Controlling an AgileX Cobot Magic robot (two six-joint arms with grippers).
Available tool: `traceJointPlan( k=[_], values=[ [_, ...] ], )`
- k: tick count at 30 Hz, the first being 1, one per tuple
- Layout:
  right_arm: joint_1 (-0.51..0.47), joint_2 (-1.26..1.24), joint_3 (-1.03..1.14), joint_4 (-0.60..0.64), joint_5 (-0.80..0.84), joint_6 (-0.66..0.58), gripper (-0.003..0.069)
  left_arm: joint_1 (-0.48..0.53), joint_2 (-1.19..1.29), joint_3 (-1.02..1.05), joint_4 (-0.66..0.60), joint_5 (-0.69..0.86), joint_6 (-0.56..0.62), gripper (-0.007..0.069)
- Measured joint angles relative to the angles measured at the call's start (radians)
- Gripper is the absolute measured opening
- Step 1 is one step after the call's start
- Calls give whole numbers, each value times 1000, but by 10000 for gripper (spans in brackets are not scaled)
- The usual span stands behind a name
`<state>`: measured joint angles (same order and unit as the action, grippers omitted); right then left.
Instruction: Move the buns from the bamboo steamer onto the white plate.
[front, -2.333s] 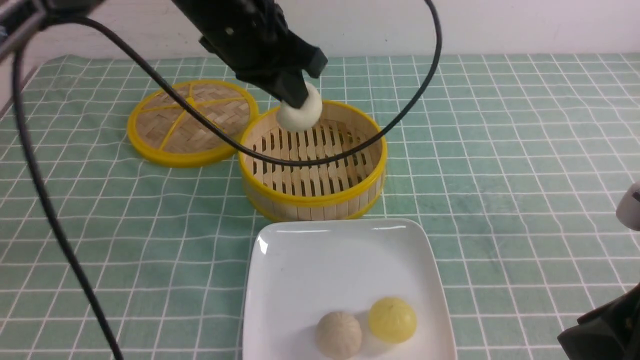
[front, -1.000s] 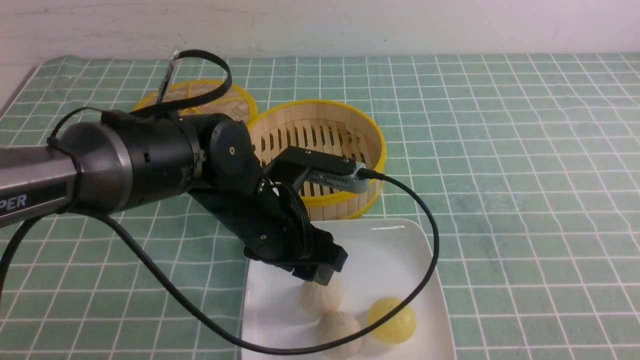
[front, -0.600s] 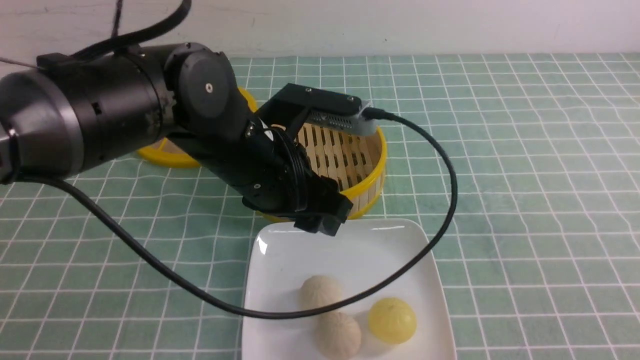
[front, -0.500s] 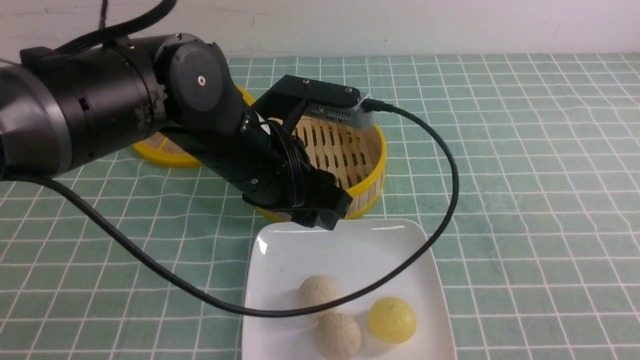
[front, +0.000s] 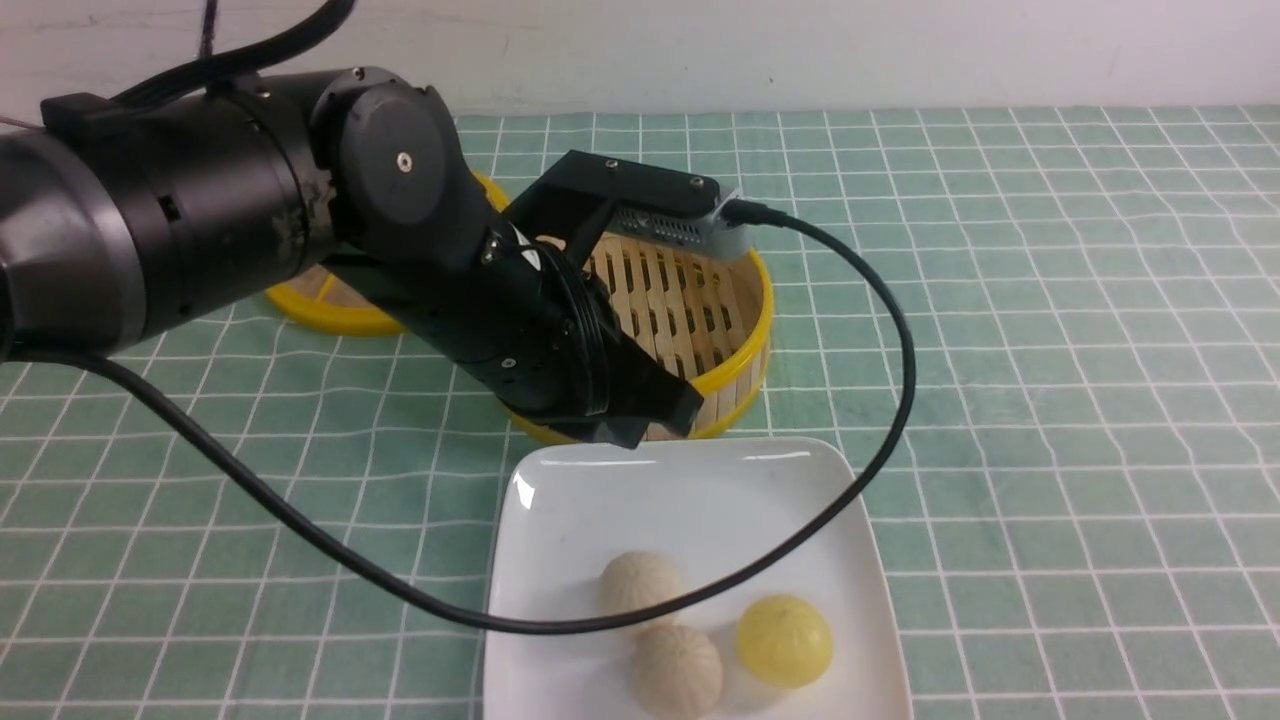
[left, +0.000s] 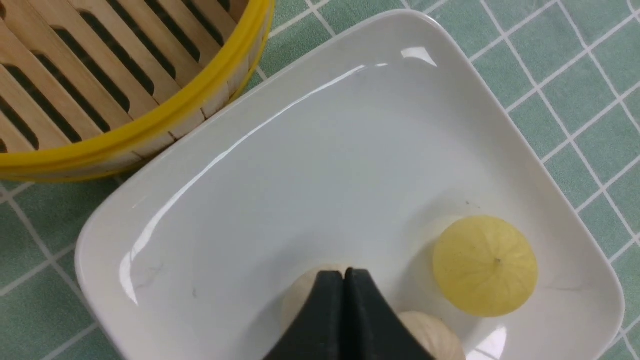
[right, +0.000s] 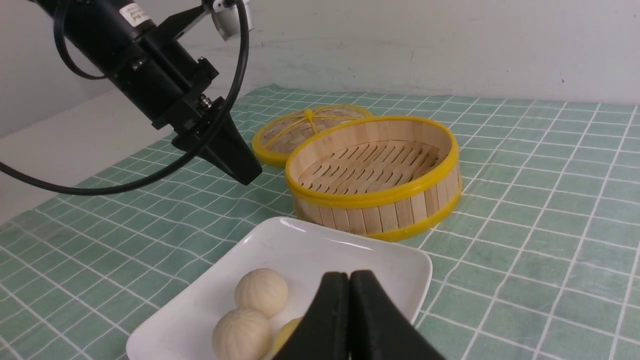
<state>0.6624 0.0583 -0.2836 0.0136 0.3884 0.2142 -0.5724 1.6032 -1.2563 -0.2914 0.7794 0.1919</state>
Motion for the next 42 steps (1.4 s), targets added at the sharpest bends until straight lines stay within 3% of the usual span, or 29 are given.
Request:
traceJointPlan(
  k=[13,16,22,30,34,42],
  values=[
    [-5,-33,32,0,-6,2,20,0,0,0,0,-12,0,1],
    [-71,-63,89,-33,-11,5,24,0,0,0,1,-14,0,1],
    [-296,-68,212,-92,-1,8,30,0,-4,0,14,-13,0,1],
    [-625,-68,293,-134,17,9,36,0,-179,0,152,32,-16,1],
    [-699,-68,294,-134,10,9,40,0,-316,0,281,126,-98,1],
    [-709,-68,294,-134,10,9,50,0,-668,25,541,333,-326,1]
  ],
)
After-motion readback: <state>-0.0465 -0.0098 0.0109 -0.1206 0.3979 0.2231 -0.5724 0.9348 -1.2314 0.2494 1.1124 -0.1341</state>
